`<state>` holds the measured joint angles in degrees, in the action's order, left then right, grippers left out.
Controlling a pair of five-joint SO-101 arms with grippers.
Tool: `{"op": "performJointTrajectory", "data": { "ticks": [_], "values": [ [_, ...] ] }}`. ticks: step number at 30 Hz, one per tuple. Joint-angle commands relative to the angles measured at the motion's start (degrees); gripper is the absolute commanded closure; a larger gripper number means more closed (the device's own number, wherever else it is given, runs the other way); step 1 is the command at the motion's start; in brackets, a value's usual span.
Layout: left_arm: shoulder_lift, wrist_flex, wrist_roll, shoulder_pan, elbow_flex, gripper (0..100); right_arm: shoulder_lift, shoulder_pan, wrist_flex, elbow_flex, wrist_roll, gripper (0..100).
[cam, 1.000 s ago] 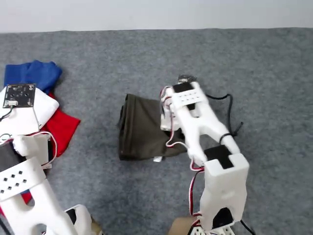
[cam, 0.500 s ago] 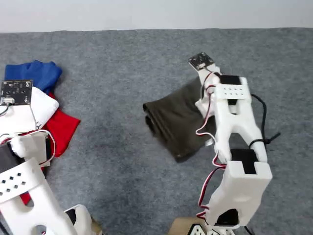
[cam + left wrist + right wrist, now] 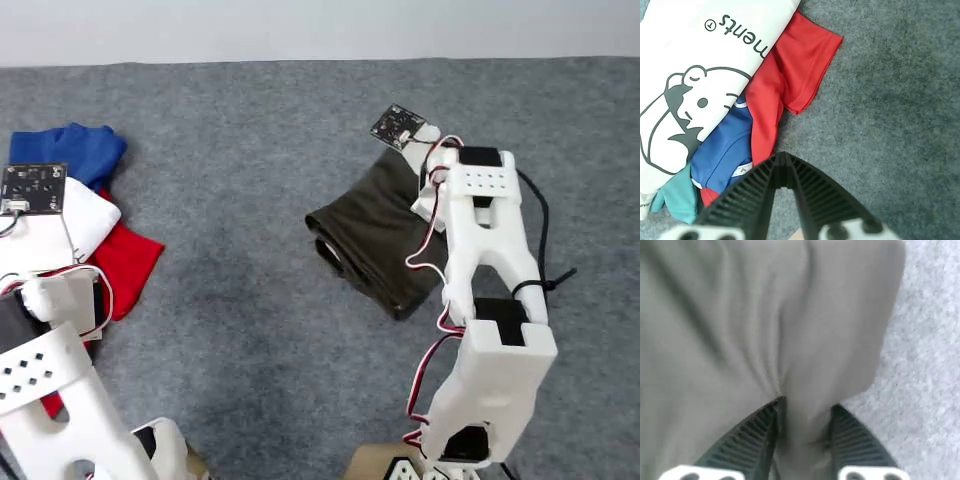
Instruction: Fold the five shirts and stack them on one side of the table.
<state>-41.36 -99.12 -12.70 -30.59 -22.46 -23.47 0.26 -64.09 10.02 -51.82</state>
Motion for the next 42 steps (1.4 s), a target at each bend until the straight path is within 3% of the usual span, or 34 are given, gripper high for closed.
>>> {"op": "performJointTrajectory", "data": {
  "ticks": [1,11,18,22,28,32,36,42],
  "values": [
    [-1.1,0.4,-0.4,0.4,1.7,100,2.6,1.3,-4.2,6.9,6.7,79.7],
    [-1.1,0.4,-0.4,0.4,1.7,100,6.2,-1.9,-13.1,11.2,26.0,78.5],
    [-0.9,0.4,-0.4,0.4,1.7,100,6.0,-7.8,-18.2,11.2,49.1,99.4],
    [-0.9,0.4,-0.4,0.4,1.7,100,6.5,-9.5,-18.4,11.1,60.5,96.3],
    [-0.9,0.4,-0.4,0.4,1.7,100,6.7,-9.1,-18.7,11.3,70.0,96.2],
    [-0.8,0.4,-0.4,0.4,1.7,100,9.6,-8.9,-24.6,11.3,75.9,96.1],
    [-0.7,0.4,-0.4,0.4,1.7,100,12.4,-8.7,-27.8,11.0,83.3,87.7],
    [-0.9,0.4,-0.4,0.4,1.7,100,6.9,-8.5,-27.2,11.0,90.5,62.4]
  ]
}}
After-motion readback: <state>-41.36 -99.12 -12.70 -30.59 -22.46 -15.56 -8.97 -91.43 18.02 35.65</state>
